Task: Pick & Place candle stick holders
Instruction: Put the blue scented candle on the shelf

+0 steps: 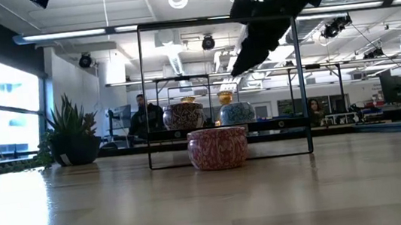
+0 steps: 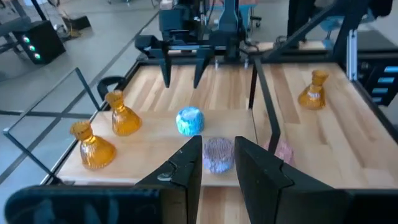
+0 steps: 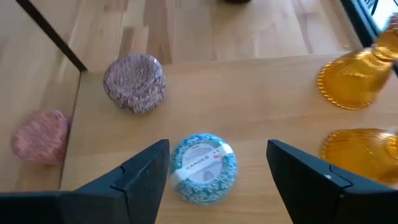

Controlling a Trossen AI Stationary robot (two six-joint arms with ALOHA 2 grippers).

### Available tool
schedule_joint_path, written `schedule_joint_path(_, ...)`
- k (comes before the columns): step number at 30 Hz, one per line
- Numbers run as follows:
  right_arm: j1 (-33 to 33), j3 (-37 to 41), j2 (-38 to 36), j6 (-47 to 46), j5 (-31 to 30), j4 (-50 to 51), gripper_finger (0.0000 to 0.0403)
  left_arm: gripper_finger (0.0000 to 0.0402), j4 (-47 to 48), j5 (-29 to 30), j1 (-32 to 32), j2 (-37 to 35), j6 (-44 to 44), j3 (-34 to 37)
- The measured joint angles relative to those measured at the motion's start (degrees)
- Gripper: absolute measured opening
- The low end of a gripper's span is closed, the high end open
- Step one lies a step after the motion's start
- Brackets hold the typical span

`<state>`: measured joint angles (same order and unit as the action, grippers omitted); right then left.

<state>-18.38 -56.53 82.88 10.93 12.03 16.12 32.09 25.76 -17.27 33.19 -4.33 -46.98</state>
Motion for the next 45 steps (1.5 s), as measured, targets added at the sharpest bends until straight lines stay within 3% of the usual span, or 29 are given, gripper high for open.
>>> schedule_joint_path(9, 4.0, -7.8, 8.0, -1.4, -10.5, 9.1, 0.0265, 0.0092, -2.3, 0.2, 0.0, 0.2, -0.5, 4.8)
schedule_joint_path(14, 4.9, -13.0, 13.7, -3.4, -7.9, 16.7, 0.0265, 0.0092, -3.0, 0.2, 0.0, 0.1, -1.9, 7.3)
schedule_joint_path(24, 6.6, -18.6, 19.5, -5.1, -8.5, 22.6, 0.0266, 0.0092, -3.7, 0.2, 0.0, -0.1, -2.2, 8.2)
schedule_joint_path(45, 6.5, -18.4, 19.5, -11.9, -6.6, 23.1, 0.0266, 0.0092, -3.2, -0.9, 0.0, -0.1, -2.0, 8.2)
